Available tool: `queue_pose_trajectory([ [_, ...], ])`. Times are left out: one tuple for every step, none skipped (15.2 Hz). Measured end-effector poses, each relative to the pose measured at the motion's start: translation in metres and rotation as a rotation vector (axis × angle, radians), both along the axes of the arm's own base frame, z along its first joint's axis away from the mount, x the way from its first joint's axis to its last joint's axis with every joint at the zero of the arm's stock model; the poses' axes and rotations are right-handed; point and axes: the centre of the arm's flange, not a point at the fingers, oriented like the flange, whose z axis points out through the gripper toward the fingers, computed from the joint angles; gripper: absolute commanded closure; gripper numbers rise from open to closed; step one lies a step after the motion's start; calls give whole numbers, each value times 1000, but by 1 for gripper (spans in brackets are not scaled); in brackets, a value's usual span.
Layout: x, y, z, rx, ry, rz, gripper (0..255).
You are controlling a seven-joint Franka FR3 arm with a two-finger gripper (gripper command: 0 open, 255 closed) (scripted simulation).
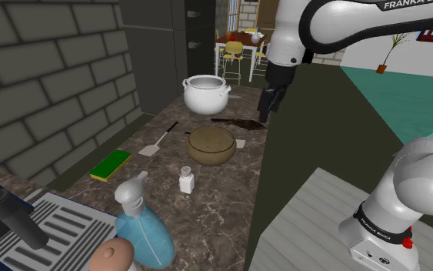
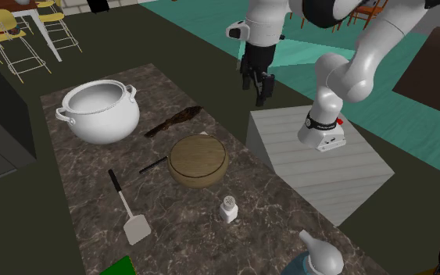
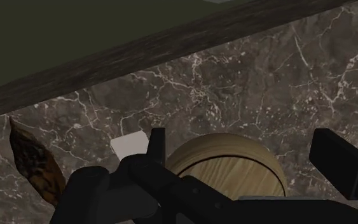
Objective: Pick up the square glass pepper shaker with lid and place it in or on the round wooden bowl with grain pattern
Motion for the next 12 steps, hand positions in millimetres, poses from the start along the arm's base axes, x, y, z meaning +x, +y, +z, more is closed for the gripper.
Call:
queue_pose_trajectory([
  [6, 11, -4, -1, 1, 3, 0],
  [10, 22, -9, -2, 3, 5, 0],
  [14, 34, -15, -2, 4, 7, 0],
  [22, 45, -20, -3, 5, 10, 0],
  [27, 55, -25, -3, 7, 12, 0],
  [31, 68, -29, -4, 8, 15, 0],
  [37, 77, -38, -5, 9, 17, 0],
  [42, 87, -41, -6, 11, 19, 0],
  [47, 96, -49, -7, 12, 21, 0],
  [51, 111, -56, -7, 14, 25, 0],
  [55, 123, -59, -7, 15, 27, 0],
  [61, 134, -64, -8, 16, 29, 0],
])
